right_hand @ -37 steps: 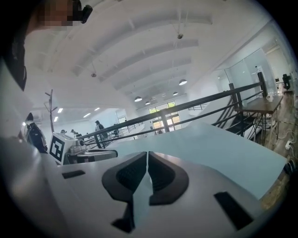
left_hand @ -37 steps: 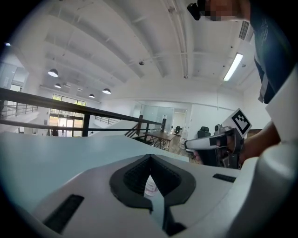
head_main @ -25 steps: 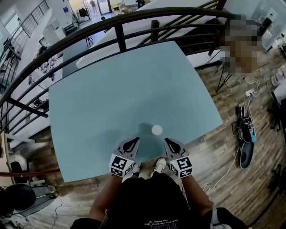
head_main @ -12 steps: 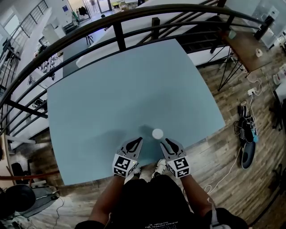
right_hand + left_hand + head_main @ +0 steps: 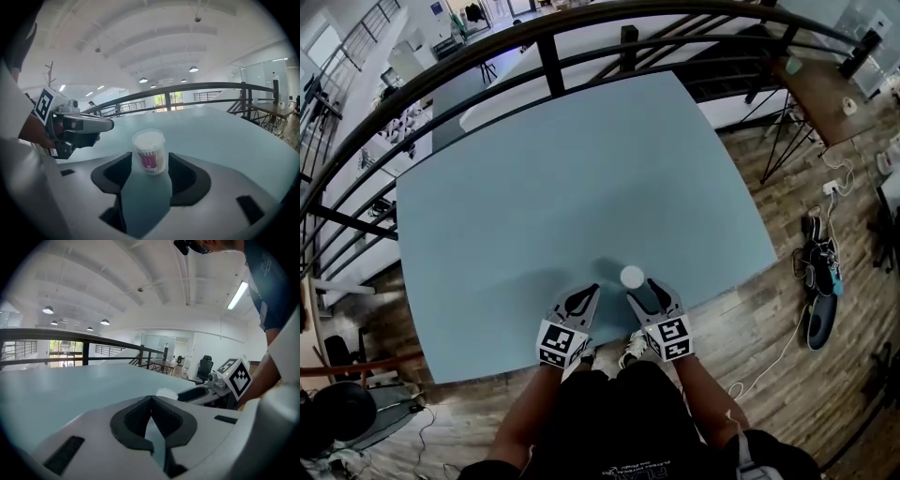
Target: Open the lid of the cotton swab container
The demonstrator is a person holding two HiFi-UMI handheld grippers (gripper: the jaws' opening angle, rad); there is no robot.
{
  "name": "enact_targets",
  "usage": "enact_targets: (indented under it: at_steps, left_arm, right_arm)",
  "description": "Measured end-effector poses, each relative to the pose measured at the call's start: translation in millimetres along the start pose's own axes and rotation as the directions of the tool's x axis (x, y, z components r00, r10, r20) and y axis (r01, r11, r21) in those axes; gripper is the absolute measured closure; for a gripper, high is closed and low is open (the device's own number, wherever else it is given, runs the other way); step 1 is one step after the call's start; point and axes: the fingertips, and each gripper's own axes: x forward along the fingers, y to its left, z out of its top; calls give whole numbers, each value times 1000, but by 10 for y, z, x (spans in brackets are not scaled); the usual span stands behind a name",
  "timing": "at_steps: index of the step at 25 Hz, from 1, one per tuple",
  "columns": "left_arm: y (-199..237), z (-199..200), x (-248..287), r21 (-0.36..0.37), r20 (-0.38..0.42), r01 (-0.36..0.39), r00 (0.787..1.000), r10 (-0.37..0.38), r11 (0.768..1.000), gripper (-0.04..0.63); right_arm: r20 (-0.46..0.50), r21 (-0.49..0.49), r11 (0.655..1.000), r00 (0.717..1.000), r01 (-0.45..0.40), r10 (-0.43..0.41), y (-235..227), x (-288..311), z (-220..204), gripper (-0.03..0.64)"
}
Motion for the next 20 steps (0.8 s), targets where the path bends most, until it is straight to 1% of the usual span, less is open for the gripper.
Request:
enact_targets:
  at_steps: [4, 7, 11, 14, 17, 20]
  left_arm:
    - [37, -59, -14, 9, -20, -9, 1000, 9, 1000, 583]
    - [69, -76, -31, 23, -14, -13, 1000, 14, 1000, 583]
    - [78, -129, -46, 1, -44, -14, 999, 14, 1000, 583]
    - [123, -141, -49, -9, -27, -23, 999, 23, 1000, 583]
    - [116, -164, -80, -36, -54, -21, 998, 19, 999, 583]
    - [128, -178, -38, -37, -44, -21, 999, 19, 999, 583]
  right_arm:
    - [-8, -14, 1000, 1000, -4, 4, -36, 88, -24, 376]
    - [-11, -23, 1000, 1000, -4, 4, -27, 130, -51, 374]
    - [-14, -59, 998, 1000, -8, 7, -9, 183, -19, 371]
    - [-14, -94, 995, 1000, -20, 19, 44, 229, 55, 371]
    - [-25, -114, 993, 999, -28, 25, 81, 290, 42, 371]
    - [-20, -115, 993, 1000, -25, 23, 51, 319, 51, 371]
